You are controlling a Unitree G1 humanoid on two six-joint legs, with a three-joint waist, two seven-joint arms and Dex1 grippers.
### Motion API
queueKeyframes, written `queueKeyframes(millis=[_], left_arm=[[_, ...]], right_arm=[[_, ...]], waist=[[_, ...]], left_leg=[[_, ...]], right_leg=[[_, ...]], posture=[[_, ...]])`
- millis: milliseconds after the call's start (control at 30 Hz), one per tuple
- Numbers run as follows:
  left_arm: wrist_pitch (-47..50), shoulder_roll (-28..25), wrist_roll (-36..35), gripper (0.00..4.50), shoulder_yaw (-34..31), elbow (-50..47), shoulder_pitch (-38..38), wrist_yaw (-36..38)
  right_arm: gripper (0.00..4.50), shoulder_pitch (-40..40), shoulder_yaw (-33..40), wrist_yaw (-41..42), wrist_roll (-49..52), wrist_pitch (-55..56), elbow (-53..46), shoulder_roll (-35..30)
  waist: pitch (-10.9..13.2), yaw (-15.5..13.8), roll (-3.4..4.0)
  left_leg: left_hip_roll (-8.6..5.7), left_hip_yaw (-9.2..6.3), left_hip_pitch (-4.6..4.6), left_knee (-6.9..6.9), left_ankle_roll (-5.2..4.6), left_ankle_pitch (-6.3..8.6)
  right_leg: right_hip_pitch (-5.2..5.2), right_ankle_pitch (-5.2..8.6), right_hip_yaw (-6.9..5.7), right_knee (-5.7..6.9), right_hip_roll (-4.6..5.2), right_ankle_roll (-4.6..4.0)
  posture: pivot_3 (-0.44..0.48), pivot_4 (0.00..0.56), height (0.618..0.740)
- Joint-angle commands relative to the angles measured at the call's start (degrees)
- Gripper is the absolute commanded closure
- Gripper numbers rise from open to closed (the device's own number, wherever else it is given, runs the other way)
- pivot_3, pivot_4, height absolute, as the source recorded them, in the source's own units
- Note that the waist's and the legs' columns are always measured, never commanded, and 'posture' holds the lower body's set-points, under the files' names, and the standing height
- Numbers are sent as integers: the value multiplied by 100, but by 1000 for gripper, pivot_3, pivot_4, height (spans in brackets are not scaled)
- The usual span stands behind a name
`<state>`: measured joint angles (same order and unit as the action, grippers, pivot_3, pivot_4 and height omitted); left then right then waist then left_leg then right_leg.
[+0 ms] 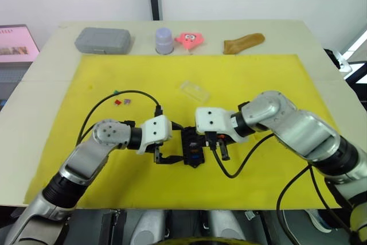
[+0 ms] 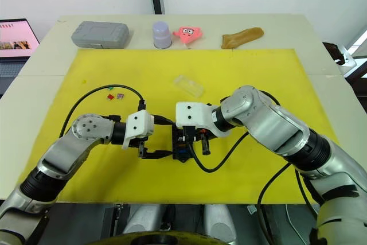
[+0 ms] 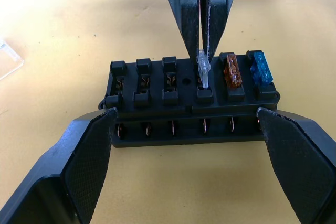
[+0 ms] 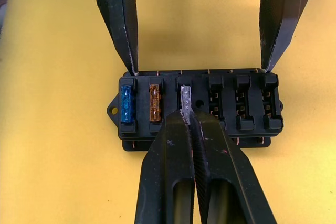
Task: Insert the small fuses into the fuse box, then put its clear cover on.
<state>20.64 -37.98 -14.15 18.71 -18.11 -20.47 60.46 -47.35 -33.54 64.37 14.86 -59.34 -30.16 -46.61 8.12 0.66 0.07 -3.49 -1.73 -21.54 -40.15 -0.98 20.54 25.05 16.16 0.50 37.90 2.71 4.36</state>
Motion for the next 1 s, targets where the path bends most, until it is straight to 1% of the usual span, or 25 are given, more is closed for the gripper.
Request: queueKeyframes(millis=[33, 467, 767, 1000], left_arm=[[-168, 76, 10, 38, -28, -104, -64, 42], [-251, 127, 116, 38, -21, -65, -113, 118], [-236, 158, 142, 38, 11, -89, -130, 107], [-256, 91, 95, 38, -39, -70, -63, 211]], right_arm=[[4500, -178, 23, -22, 45, -188, -206, -25], [4500, -409, -139, 54, 30, -373, -257, -165], [4500, -678, -451, 80, -84, -424, -286, -271], [4500, -782, -556, 39, -139, -397, -177, -210]], waist=[[0, 0, 0], [0, -3, 0], [0, -8, 0], [0, 0, 0]], left_leg=[[0, 0, 0, 0, 0, 0], [-1, 0, -2, 0, 0, 0], [-1, 0, -2, 0, 0, 0], [-2, 0, -2, 0, 0, 0]], right_leg=[[0, 0, 0, 0, 0, 0], [1, 0, 0, 0, 1, 0], [3, 0, 0, 0, 1, 0], [3, 0, 0, 1, 2, 0]], posture=[[0, 150, 740], [0, 150, 740], [0, 150, 740], [0, 150, 740]])
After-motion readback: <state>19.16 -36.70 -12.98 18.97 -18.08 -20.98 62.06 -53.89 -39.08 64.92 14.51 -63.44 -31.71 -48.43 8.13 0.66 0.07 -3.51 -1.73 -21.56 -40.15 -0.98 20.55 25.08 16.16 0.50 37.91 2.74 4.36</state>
